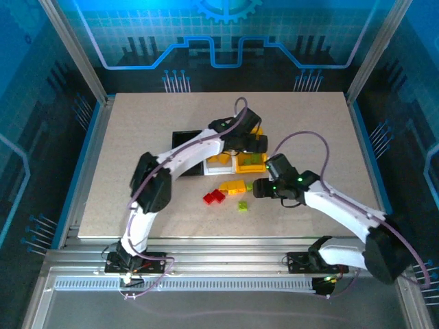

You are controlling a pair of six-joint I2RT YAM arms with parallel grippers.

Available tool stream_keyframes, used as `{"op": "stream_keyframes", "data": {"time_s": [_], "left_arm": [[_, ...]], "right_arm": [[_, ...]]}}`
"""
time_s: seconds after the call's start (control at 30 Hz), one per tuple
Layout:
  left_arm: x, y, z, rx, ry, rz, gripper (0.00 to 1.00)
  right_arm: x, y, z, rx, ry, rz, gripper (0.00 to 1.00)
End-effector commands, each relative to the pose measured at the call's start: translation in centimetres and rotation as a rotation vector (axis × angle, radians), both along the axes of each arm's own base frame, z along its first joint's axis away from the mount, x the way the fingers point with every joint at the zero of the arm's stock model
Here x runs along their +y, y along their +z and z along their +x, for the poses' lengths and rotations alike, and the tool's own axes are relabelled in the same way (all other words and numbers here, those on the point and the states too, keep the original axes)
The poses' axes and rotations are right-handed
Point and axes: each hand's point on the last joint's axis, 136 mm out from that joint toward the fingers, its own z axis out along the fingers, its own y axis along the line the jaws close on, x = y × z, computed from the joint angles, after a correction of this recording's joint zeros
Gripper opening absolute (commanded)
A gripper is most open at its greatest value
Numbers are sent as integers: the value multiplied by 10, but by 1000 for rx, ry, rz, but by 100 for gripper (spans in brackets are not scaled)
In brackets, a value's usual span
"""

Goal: Sort the legos into containers by color

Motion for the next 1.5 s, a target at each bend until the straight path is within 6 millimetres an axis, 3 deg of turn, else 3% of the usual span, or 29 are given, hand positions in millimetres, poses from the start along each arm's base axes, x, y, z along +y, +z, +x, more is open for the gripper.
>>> {"op": "stream_keyframes", "data": {"time_s": [0.0,0.13,0.17,0.2,0.4,0.6,0.8,0.97,1.13,1.3,1.47], "left_arm": [[9,60,-20,-92,2,-141,99],[40,59,-53,-91,22,-144,99],[49,56,-61,-86,29,-135,99],[57,54,-68,-81,34,-125,99],[104,33,-108,-50,81,-69,99],[130,15,-132,-22,131,-64,99],[146,5,-143,-11,158,-38,99],[150,1,-146,-17,150,-29,99],[149,-12,-149,4,132,-10,99],[149,-21,-153,23,128,-16,99],[146,-27,-158,47,106,-21,99]], "right_arm": [[20,-6,18,-17,51,-7,70],[25,-20,35,-11,69,-84,67],[24,-29,34,5,76,-111,67],[30,-24,43,-14,79,-112,67],[39,-43,56,-2,100,-176,63],[51,-51,62,15,122,-177,60],[42,-53,52,32,106,-185,41],[29,-31,40,-6,84,-164,32],[21,25,42,-106,58,-89,31],[25,76,74,-189,35,-39,32],[34,75,130,-187,-3,-81,32]]}}
